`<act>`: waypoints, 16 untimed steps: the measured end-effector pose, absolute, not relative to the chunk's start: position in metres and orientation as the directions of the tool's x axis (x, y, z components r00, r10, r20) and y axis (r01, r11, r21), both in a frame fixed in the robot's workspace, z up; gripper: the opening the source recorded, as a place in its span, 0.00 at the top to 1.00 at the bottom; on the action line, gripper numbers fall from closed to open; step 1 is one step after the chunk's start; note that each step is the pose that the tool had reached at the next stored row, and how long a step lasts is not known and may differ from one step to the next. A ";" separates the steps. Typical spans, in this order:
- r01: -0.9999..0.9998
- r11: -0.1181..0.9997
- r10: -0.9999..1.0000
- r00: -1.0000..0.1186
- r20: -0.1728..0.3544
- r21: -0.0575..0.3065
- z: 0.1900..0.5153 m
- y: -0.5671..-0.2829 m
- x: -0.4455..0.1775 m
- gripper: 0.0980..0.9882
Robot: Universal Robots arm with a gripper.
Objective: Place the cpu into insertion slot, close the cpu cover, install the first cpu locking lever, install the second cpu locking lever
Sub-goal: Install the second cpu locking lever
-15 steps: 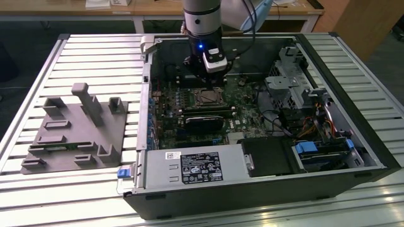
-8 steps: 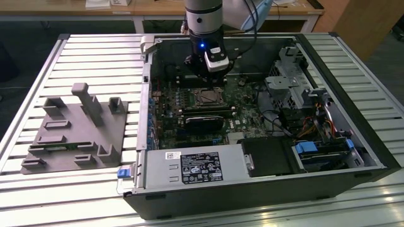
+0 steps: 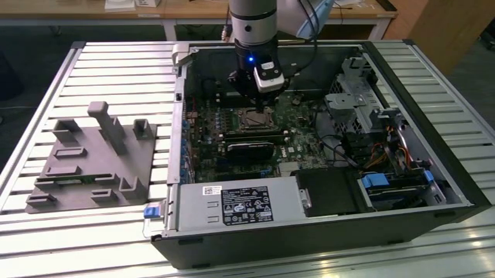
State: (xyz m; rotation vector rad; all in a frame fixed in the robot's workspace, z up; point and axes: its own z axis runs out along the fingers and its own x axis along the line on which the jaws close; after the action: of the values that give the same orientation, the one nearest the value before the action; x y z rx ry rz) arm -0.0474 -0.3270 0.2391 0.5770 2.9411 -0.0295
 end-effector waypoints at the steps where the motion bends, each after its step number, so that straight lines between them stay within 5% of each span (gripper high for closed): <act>1: 0.378 0.926 0.375 -0.916 -0.145 0.009 0.239 -0.329 -0.047 0.99; 16: 0.381 0.924 0.378 -0.915 -0.139 0.006 0.238 -0.349 -0.047 0.99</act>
State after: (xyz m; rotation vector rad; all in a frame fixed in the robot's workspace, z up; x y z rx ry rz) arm -0.0473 -0.3491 0.2379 0.5844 2.9457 -0.0313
